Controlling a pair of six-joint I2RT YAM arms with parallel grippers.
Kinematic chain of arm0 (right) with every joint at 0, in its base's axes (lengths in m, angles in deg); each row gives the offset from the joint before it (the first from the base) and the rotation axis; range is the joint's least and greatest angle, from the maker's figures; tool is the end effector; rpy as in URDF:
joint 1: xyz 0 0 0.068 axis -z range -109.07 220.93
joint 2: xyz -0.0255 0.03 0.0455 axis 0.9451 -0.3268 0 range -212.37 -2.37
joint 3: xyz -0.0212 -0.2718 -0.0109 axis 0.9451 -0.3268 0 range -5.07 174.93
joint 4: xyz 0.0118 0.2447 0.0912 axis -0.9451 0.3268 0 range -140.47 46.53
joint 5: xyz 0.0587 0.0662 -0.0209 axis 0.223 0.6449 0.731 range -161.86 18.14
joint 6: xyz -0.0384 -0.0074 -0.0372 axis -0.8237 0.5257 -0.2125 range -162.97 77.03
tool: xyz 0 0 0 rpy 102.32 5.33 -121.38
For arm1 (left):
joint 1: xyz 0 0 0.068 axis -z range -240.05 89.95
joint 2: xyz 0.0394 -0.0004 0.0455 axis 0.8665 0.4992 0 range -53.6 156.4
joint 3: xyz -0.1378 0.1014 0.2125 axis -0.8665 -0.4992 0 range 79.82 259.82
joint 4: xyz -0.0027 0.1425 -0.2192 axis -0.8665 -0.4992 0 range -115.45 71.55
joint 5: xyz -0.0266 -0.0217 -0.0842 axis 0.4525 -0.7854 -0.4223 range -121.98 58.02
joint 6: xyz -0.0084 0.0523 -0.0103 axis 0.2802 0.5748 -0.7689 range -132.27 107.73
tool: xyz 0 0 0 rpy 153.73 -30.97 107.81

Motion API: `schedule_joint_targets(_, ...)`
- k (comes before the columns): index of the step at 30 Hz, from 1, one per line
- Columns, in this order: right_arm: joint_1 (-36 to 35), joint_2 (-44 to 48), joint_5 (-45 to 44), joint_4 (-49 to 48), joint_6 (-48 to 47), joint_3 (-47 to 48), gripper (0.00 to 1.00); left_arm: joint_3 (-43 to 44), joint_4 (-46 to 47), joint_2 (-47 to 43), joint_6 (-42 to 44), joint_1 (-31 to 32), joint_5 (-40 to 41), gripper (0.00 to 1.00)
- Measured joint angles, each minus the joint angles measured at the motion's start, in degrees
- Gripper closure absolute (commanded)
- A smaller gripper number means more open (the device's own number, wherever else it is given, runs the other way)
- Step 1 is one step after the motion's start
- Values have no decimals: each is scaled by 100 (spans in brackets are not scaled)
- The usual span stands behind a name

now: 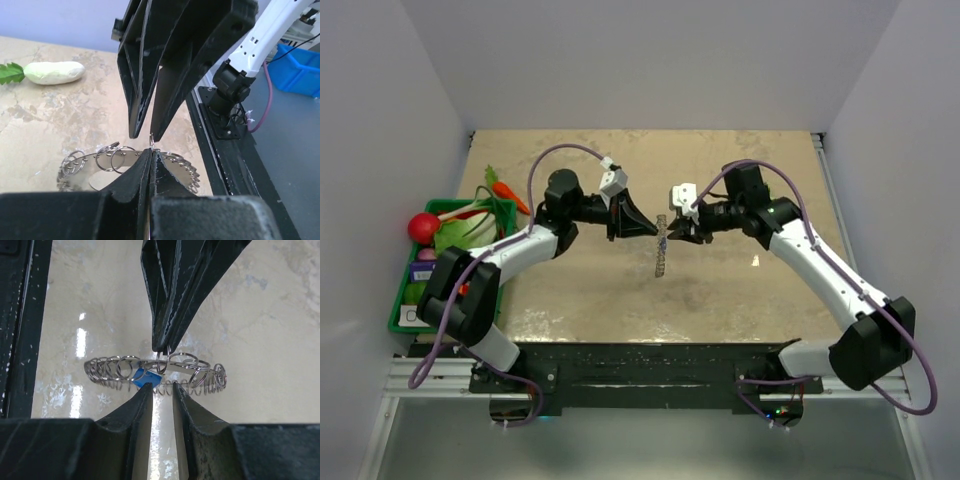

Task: Remove the keys from the keyring
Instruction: Remove the key from the keyring.

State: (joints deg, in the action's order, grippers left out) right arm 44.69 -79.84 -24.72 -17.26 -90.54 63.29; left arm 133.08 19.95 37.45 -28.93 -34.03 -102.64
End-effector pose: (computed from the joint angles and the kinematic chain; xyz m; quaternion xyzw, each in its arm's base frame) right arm 0.2456 0.1503 0.3255 -0.6327 0.5734 0.2908 0.4317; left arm 0.2917 -0.1798 0.2757 0.4564 0.5384 -0.5899 0.3922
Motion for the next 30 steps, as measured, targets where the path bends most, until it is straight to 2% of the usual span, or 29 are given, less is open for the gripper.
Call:
schedule_joint_targets(7, 33, 566, 153, -522, 337, -111, 75, -212, 885, 0, -643, -2, -109, 100)
schedule_joint_targets(13, 37, 470, 195, -632, 415, -118, 76, -251, 1091, 0, -767, -2, -116, 100)
schedule_joint_targets(21, 39, 17, 234, -393, 321, -116, 78, -330, 1325, 0, -887, -11, -116, 100)
schedule_joint_targets(30, 42, -7, 470, 28, 66, 4, 76, -400, 1587, 0, -1051, -42, -111, 100)
